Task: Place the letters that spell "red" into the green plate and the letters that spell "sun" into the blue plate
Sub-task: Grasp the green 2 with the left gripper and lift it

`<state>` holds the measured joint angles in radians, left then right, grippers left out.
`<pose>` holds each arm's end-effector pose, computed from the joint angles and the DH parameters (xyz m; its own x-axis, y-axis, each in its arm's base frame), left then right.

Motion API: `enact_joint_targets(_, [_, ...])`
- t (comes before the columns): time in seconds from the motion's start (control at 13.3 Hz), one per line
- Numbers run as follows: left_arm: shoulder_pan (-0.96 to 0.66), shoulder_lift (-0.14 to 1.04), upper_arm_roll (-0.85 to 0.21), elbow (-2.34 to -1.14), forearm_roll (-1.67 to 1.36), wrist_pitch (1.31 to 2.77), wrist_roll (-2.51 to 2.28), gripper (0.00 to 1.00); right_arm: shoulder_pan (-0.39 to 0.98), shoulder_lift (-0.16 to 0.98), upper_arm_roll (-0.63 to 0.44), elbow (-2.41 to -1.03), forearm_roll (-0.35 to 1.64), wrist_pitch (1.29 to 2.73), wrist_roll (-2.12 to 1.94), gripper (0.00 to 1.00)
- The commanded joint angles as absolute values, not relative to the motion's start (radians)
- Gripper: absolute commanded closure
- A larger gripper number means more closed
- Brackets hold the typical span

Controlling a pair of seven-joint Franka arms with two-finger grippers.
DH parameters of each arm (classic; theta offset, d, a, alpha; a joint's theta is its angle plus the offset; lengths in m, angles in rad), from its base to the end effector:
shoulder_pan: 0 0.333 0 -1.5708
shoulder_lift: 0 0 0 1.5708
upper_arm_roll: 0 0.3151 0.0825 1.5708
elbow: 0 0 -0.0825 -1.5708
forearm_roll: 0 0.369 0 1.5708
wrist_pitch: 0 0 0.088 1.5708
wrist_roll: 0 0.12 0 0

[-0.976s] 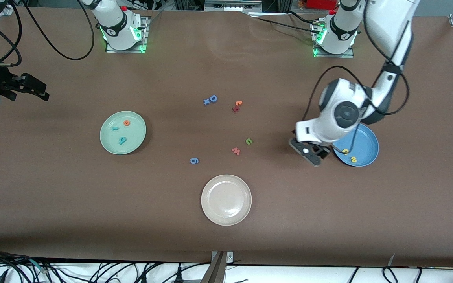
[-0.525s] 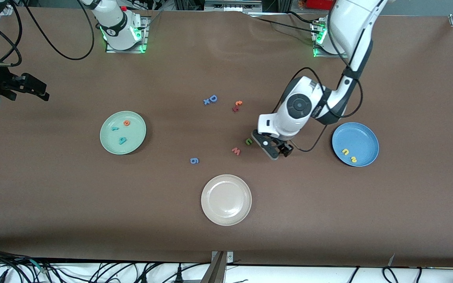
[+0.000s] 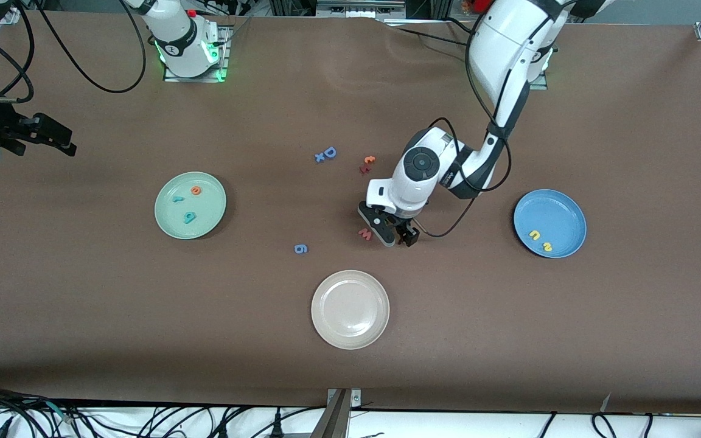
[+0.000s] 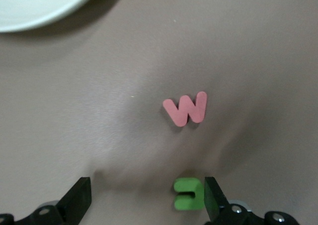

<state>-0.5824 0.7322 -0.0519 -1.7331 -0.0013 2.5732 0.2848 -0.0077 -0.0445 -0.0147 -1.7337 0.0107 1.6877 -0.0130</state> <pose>0.5398 -0.3933 0.1668 0.6155 -0.7799 0.1139 -0.7852 -0.6192 0.0036 0.5323 -0.0109 0.5697 0.9999 -0.0106 -0.0014 -0.0106 -0.9999 -0.0113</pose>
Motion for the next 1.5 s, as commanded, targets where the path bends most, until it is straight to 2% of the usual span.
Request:
enact_joint_targets(0.0, [-0.598, 0.749, -0.032, -1.712, 0.021, 2.576, 0.270, 0.00, -0.011, -0.046, -0.012, -1.720, 0.029, 1.671, -0.006, 0.00])
enact_joint_targets(0.3, [-0.600, 0.742, -0.032, -1.739, 0.031, 2.574, 0.270, 0.01, -0.011, -0.046, -0.012, -1.720, 0.029, 1.671, -0.006, 0.00])
enact_joint_targets(0.45, [-0.601, 0.745, -0.032, -1.738, 0.031, 2.574, 0.270, 0.13, -0.011, -0.046, -0.012, -1.720, 0.029, 1.671, -0.006, 0.00])
enact_joint_targets(0.68, [-0.600, 0.747, -0.032, -1.738, 0.031, 2.574, 0.272, 0.46, -0.011, -0.046, -0.012, -1.720, 0.029, 1.671, -0.006, 0.00])
enact_joint_targets(0.83, [-0.600, 0.747, -0.028, -1.738, 0.031, 2.574, 0.273, 0.52, -0.011, -0.046, -0.012, -1.720, 0.029, 1.671, -0.006, 0.00])
enact_joint_targets(1.05, [-0.598, 0.749, -0.014, -1.738, 0.031, 2.574, 0.288, 0.73, -0.011, -0.046, -0.012, -1.720, 0.029, 1.672, -0.006, 0.00])
enact_joint_targets(1.43, [-0.588, 0.723, 0.033, -1.736, 0.023, 2.563, 0.337, 0.84, -0.008, -0.046, -0.012, -1.720, 0.029, 1.671, -0.006, 0.00])
